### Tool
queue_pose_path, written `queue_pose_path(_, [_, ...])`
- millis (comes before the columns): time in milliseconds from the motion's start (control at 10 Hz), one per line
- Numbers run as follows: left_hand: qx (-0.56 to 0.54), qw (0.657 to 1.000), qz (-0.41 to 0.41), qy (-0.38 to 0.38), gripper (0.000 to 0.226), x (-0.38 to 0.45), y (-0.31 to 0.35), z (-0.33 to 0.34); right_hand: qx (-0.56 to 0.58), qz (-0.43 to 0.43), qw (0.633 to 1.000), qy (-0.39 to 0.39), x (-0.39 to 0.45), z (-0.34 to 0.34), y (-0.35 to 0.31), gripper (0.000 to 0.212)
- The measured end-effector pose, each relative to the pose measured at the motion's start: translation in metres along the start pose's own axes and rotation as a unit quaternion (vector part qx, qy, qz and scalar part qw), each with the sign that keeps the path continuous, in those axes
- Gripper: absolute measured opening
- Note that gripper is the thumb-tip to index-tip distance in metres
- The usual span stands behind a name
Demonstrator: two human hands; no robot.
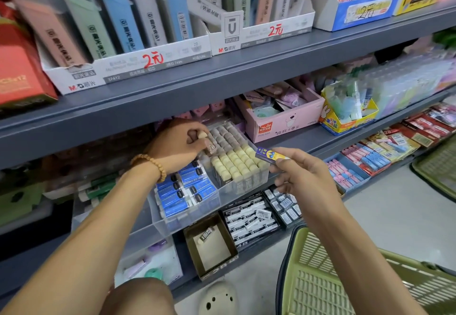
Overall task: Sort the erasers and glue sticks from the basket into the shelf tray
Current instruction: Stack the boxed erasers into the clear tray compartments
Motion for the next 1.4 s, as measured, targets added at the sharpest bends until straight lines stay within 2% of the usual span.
queue_pose_path(100, [-0.129,0.991,-0.004,0.020,0.008,-0.008,0.003,-0.007,0.003,0.005,1.000,0.005,-0.002,-0.001,0.002,0.024])
queue_pose_path(200, [-0.154,0.986,0.033,-0.049,0.014,-0.016,0.007,-0.002,0.003,0.007,1.000,0.004,-0.005,0.001,0.003,0.025])
queue_pose_path(300, [-0.112,0.988,0.062,-0.090,0.014,-0.018,0.009,0.005,0.004,0.009,1.000,-0.001,-0.008,0.002,0.002,0.026])
queue_pose_path(500, [-0.042,0.990,0.089,-0.100,0.011,-0.016,0.016,0.007,0.006,0.009,1.000,0.005,-0.010,-0.001,-0.001,0.025])
queue_pose_path(600, [-0.039,0.992,0.079,-0.094,0.012,-0.015,0.016,0.005,0.001,0.009,1.000,0.006,-0.011,-0.002,-0.001,0.024])
queue_pose_path(800, [-0.002,0.987,0.059,-0.148,0.016,-0.019,0.023,0.013,0.002,0.010,1.000,0.008,-0.012,-0.003,0.000,0.024])
queue_pose_path(900, [0.028,0.987,0.056,-0.147,0.023,-0.022,0.029,0.016,0.007,0.007,1.000,0.006,-0.013,-0.004,0.000,0.023])
queue_pose_path(1100, [0.034,0.983,0.063,-0.170,0.018,-0.027,0.035,0.014,0.008,0.006,1.000,0.009,-0.014,-0.007,0.002,0.023])
queue_pose_path(1300, [0.009,0.991,0.038,-0.126,0.003,-0.029,0.031,0.026,0.002,0.010,1.000,0.012,-0.019,-0.006,0.008,0.013])
queue_pose_path(1400, [0.021,0.990,0.045,-0.132,0.002,-0.028,0.029,0.028,0.003,0.008,1.000,0.014,-0.020,-0.007,0.010,0.017])
Point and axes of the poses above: each hand's wrist, its own x-axis towards the middle knuckle, its own z-axis out of the palm, y = z × x, the point moved 2 cm from there along x, towards the middle knuckle, and after that the axes turned 2 degrees about -x, right-handed, at the moved point
